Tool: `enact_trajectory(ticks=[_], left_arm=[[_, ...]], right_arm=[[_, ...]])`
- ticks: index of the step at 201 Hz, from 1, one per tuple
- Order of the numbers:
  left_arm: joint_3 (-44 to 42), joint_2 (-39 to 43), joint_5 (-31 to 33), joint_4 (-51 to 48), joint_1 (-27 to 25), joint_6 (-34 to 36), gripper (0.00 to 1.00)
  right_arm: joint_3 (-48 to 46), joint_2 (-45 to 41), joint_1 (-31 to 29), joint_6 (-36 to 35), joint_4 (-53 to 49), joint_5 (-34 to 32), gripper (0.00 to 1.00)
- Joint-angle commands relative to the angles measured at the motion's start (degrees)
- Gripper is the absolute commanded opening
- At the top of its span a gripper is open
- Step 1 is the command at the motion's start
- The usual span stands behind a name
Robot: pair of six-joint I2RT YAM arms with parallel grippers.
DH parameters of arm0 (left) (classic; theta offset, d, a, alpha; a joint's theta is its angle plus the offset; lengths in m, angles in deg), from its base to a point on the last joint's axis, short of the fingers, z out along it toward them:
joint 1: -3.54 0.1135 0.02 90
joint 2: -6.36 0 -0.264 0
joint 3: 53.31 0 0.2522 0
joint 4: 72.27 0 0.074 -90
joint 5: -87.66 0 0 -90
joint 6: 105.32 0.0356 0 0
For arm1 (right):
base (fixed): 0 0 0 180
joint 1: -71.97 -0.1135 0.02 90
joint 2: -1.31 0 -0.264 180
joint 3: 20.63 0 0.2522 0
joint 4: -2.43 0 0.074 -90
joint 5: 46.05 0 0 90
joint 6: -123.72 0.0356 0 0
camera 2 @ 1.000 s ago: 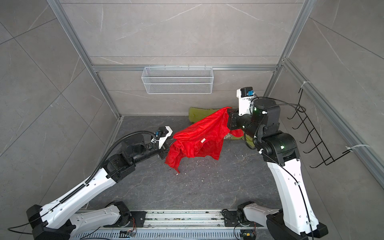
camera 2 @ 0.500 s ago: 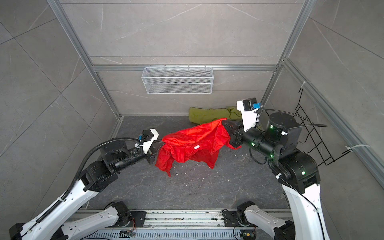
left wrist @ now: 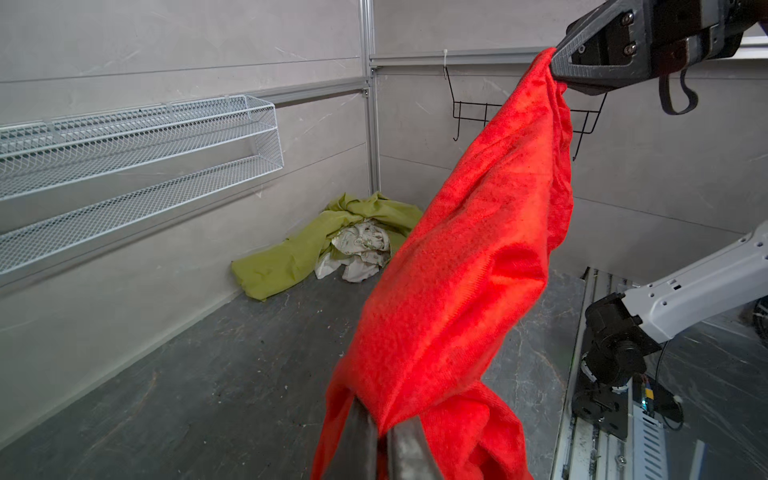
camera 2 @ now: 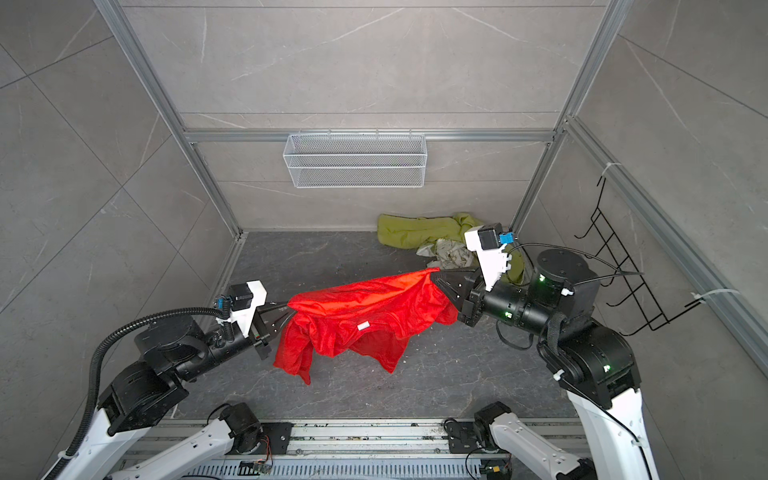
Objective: Pick out a specific cloth from the pile
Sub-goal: 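Carry the red cloth with both grippers toward the robot, stretching it, then lower the red cloth with both grippers onto the floor near the robot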
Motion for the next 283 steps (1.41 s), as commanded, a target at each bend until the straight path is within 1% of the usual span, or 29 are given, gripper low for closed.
enact_trajectory(ticks=[1,23,52,99,142,170,218,246,283], left_arm=[[-3.8,0.5,0.9,2.8,-0.1,-4.7,0.00],[-9.6,1.0,1.2,8.3,-0.1,-7.3,0.00],[-15.4,-0.5,0.4,14.2,-0.1,-10.4,0.00],[-20.7,-2.2,2.9,18.7,0.0,-10.7,0.00],[-23.2,-2.1,5.7,16.8,0.0,-9.8,0.00],[-24.7,-2.3,9.1,14.4,0.0,-7.6,0.00],[-26.7,-4.8,8.5,14.2,0.0,-9.8,0.00],[-28.1,-4.6,9.0,14.0,0.0,-10.7,0.00],[-28.0,-4.7,9.3,11.9,0.0,-10.2,0.00]], right_arm=[[-3.0,-0.4,-0.2,2.6,3.1,1.3,0.00],[-6.2,-0.1,-0.2,3.4,5.0,0.8,0.00],[-9.9,0.5,-0.2,3.9,7.3,0.7,0.00],[-13.7,2.4,-0.5,3.0,8.0,1.3,0.00],[-19.9,2.7,-2.8,3.4,9.3,0.8,0.00],[-25.9,3.8,-6.0,4.6,13.5,-0.5,0.00],[-29.9,8.0,-13.9,4.8,16.5,-5.4,0.00],[-30.9,10.2,-16.5,4.7,17.2,-6.4,0.00],[-32.5,11.8,-19.0,4.9,18.4,-7.7,0.00]])
